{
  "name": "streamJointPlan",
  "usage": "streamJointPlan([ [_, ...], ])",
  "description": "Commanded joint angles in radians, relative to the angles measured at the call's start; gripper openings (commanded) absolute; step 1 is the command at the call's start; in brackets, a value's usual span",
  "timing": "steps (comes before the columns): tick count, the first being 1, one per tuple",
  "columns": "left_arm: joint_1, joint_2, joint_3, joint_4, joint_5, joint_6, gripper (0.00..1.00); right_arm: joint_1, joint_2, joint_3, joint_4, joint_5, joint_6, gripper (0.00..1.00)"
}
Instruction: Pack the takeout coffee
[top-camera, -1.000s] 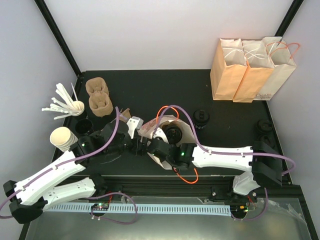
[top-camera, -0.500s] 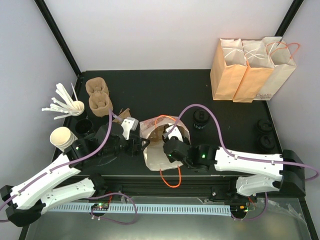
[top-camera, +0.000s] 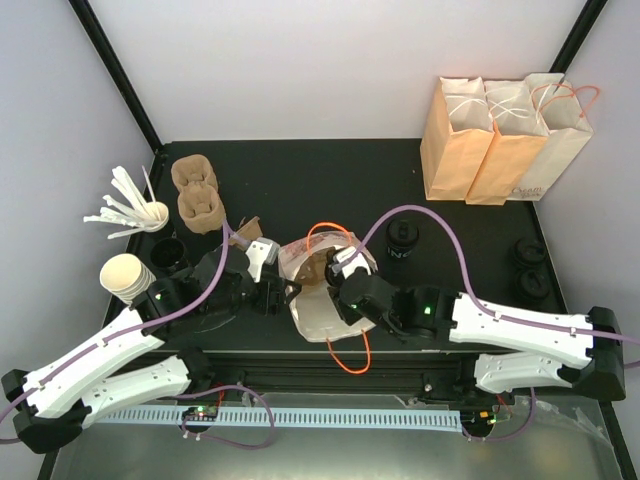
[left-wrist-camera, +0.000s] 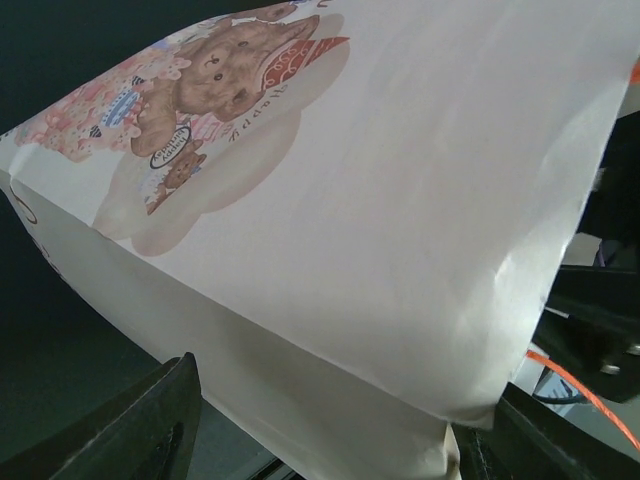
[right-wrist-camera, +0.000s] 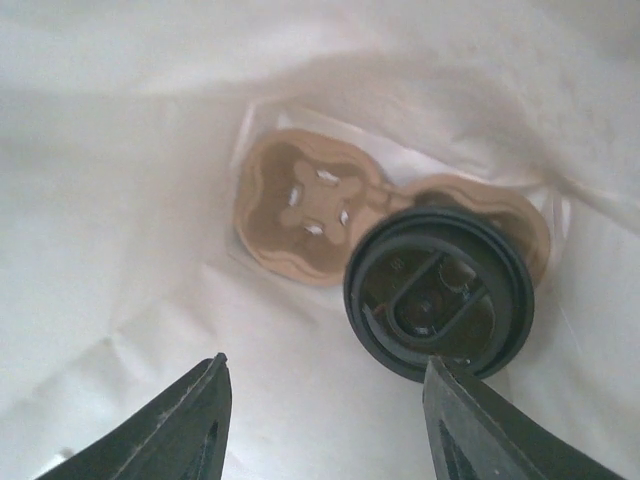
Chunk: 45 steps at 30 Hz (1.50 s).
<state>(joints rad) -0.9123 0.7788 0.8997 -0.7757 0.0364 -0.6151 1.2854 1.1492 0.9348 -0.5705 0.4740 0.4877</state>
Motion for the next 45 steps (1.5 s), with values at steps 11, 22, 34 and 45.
streamJointPlan([
  [11, -0.003, -0.001, 0.012, 0.037, -0.032, -0.005, 0.70, -0.009, -0.173, 0.217, -0.152, -0.013, -0.078, 0.59],
  [22, -0.002, 0.008, 0.024, 0.061, -0.071, -0.036, 0.59, -0.340, -0.277, 0.279, -0.303, 0.033, -0.112, 0.61],
  [34, 0.013, 0.142, 0.140, 0.041, -0.087, -0.053, 0.42, -0.787, 0.069, 0.272, -0.317, -0.433, -0.156, 0.87],
  [45, 0.052, 0.209, 0.196, 0.014, -0.023, -0.047, 0.33, -0.856, 0.401, 0.371, -0.270, -0.353, -0.103, 0.92],
])
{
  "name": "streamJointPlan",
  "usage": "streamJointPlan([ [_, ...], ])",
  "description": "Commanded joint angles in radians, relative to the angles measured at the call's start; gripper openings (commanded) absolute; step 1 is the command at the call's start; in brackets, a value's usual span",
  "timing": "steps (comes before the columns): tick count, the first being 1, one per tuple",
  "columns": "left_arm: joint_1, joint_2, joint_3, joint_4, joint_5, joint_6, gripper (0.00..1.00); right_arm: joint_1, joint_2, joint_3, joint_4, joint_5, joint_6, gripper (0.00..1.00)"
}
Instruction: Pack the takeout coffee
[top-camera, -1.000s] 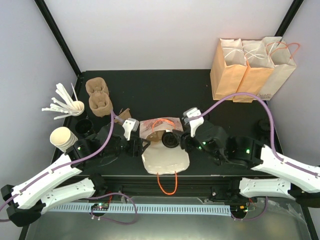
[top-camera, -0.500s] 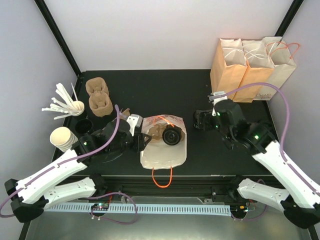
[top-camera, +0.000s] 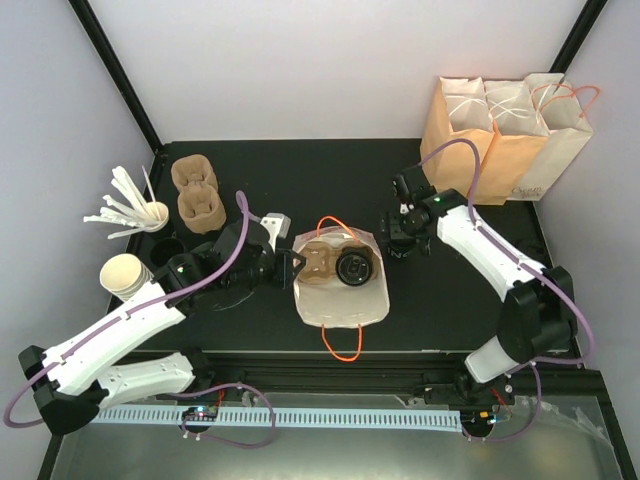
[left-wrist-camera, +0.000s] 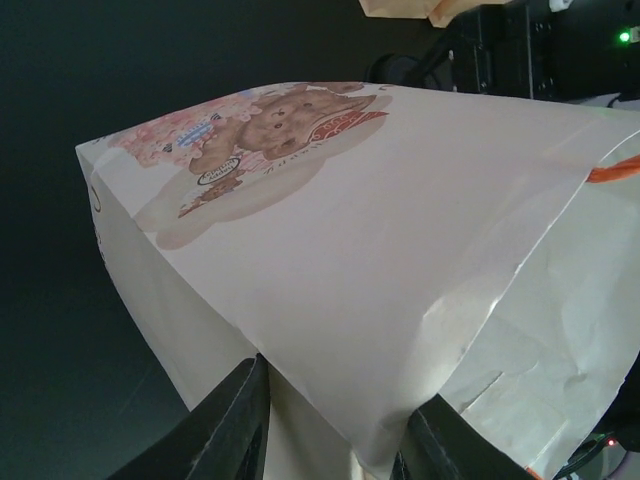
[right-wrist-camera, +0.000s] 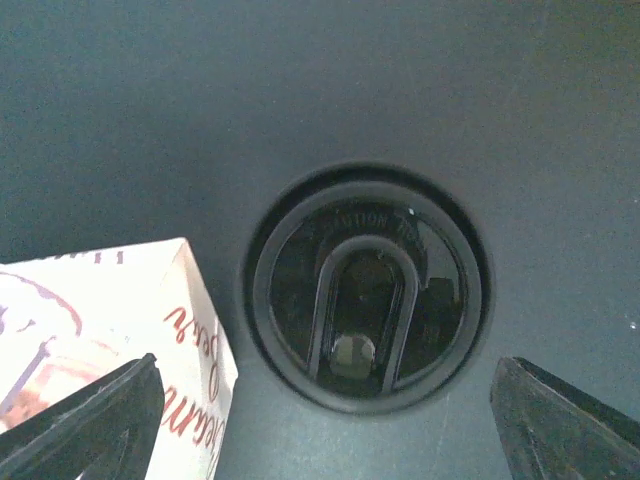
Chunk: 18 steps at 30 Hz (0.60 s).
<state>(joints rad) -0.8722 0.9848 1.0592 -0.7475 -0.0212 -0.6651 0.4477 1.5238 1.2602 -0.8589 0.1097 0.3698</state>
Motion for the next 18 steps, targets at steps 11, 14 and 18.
streamJointPlan([
  [11, 0.019, -0.004, 0.009, 0.014, 0.063, 0.003, 0.31, -0.030, 0.125, 0.058, 0.036, 0.046, 0.024, 0.90],
  [14, 0.019, -0.002, 0.006, 0.016, 0.068, 0.004, 0.31, -0.030, 0.156, 0.073, 0.036, 0.057, 0.025, 0.86],
  [18, 0.019, -0.002, 0.001, 0.019, 0.076, 0.004, 0.30, -0.030, 0.191, 0.101, 0.014, 0.106, 0.037, 0.85],
])
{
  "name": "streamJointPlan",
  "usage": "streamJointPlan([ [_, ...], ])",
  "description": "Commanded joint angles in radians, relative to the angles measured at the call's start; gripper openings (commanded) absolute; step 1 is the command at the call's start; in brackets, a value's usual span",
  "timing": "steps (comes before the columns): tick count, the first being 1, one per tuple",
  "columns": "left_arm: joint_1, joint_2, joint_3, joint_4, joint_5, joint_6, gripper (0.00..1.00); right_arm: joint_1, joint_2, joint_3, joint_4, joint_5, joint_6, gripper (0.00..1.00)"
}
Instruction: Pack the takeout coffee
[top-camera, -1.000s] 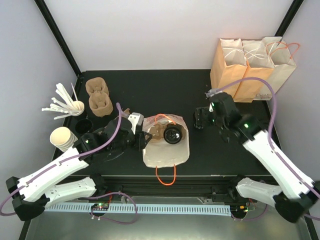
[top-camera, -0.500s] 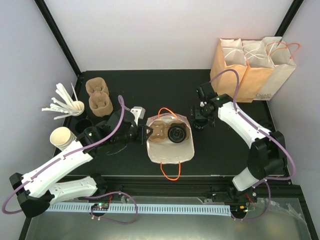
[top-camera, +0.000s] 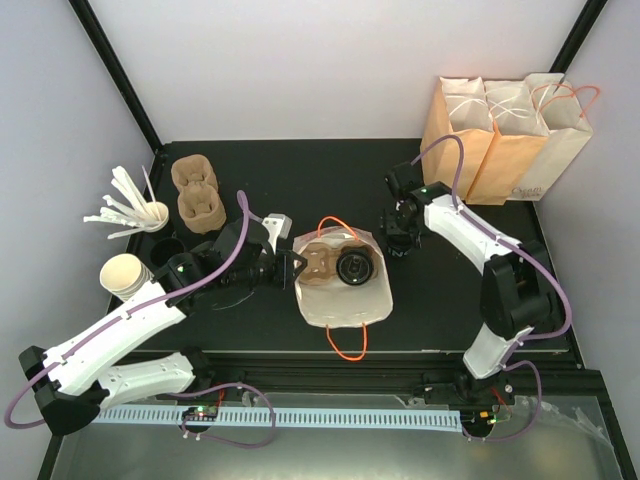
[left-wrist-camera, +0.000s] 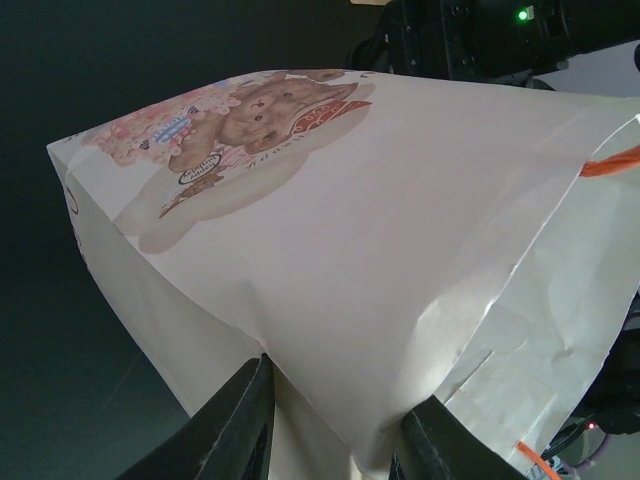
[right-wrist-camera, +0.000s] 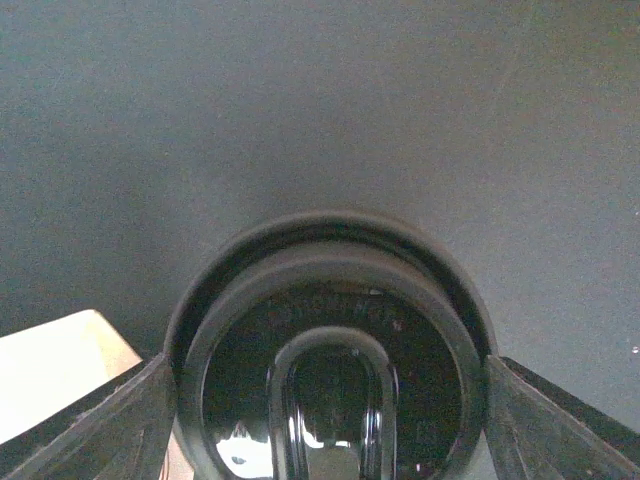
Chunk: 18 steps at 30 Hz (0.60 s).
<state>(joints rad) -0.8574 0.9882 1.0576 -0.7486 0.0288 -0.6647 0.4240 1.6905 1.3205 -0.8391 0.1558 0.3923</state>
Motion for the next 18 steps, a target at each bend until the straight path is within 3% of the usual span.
streamJointPlan([
  [1, 0.005, -0.006, 0.001, 0.020, 0.027, 0.004, 0.30, -0.007, 0.026, 0.041, -0.004, 0.067, 0.016, 0.84],
  [12, 0.006, -0.005, -0.001, 0.023, 0.034, 0.003, 0.29, -0.007, 0.030, 0.046, -0.009, 0.071, 0.005, 0.71],
  [18, 0.005, -0.007, -0.001, 0.023, 0.037, 0.003, 0.28, -0.007, -0.076, 0.061, -0.037, 0.084, 0.000, 0.67],
])
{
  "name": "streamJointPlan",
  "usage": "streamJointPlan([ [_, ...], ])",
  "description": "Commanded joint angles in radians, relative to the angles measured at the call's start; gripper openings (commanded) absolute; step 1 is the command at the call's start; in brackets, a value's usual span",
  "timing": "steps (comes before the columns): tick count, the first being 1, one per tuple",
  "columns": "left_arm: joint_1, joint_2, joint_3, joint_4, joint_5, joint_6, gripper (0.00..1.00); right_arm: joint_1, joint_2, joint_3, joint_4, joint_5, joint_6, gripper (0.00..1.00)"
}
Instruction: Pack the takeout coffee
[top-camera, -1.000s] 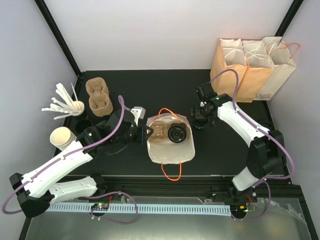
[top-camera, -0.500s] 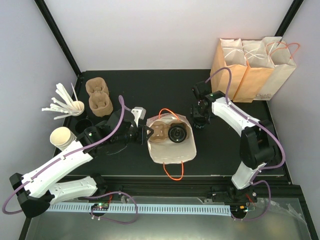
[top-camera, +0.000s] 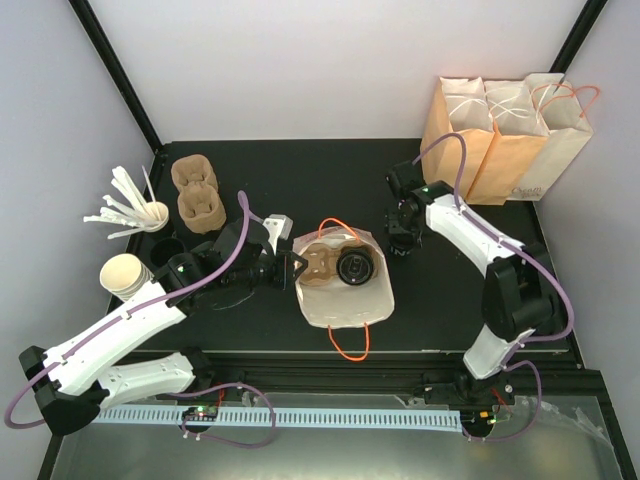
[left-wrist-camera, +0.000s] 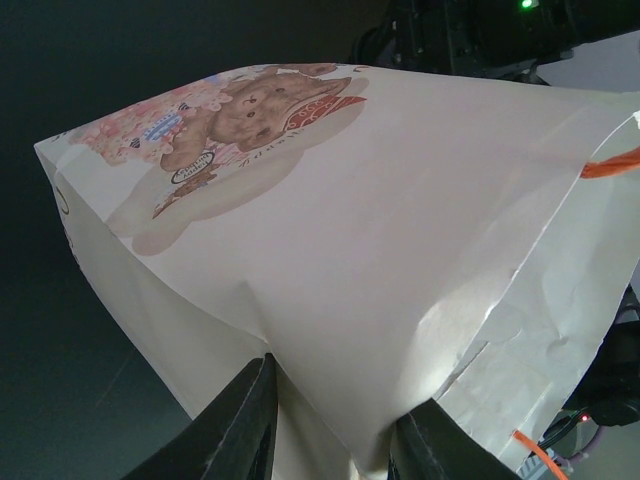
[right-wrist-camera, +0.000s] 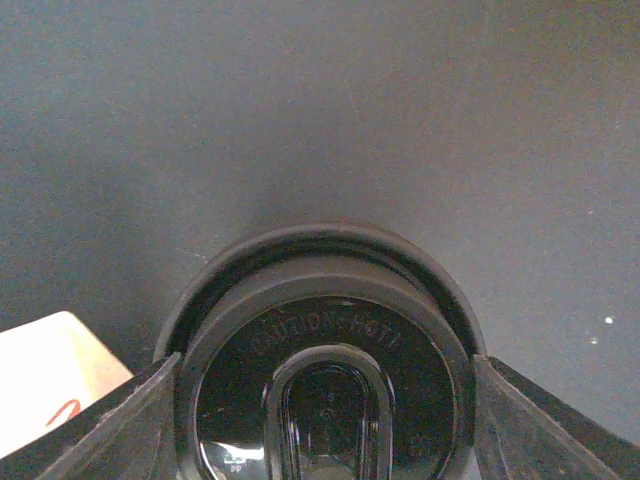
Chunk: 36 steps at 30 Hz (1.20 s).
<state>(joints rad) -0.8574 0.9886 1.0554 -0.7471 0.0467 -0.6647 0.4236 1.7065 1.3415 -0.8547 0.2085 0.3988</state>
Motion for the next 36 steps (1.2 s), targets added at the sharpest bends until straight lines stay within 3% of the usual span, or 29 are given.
streamJointPlan([
  [1, 0.006, -0.008, 0.000, 0.020, 0.018, 0.004, 0.28, -0.005, -0.138, 0.044, -0.031, 0.028, -0.008, 0.67],
  [13, 0.008, 0.005, -0.002, 0.042, 0.039, -0.003, 0.28, 0.108, -0.755, -0.048, -0.005, -0.059, -0.105, 0.65],
  [16, 0.010, 0.008, -0.002, 0.048, 0.046, -0.006, 0.28, 0.118, -0.877, -0.065, 0.019, -0.178, -0.131, 0.60],
  [22, 0.012, 0.015, -0.003, 0.048, 0.047, -0.012, 0.28, 0.118, -1.019, -0.130, 0.098, -0.586, -0.184, 0.59],
  [27, 0.013, 0.017, -0.005, 0.047, 0.047, -0.015, 0.28, 0.118, -1.126, -0.250, 0.218, -0.802, -0.174, 0.55],
  [31, 0.016, 0.013, 0.002, 0.037, 0.044, -0.014, 0.28, 0.119, -1.159, -0.330, 0.275, -0.876, -0.168, 0.53],
  [36, 0.023, 0.010, 0.008, 0.022, 0.041, -0.013, 0.27, 0.139, -1.188, -0.409, 0.334, -0.835, -0.169, 0.49],
])
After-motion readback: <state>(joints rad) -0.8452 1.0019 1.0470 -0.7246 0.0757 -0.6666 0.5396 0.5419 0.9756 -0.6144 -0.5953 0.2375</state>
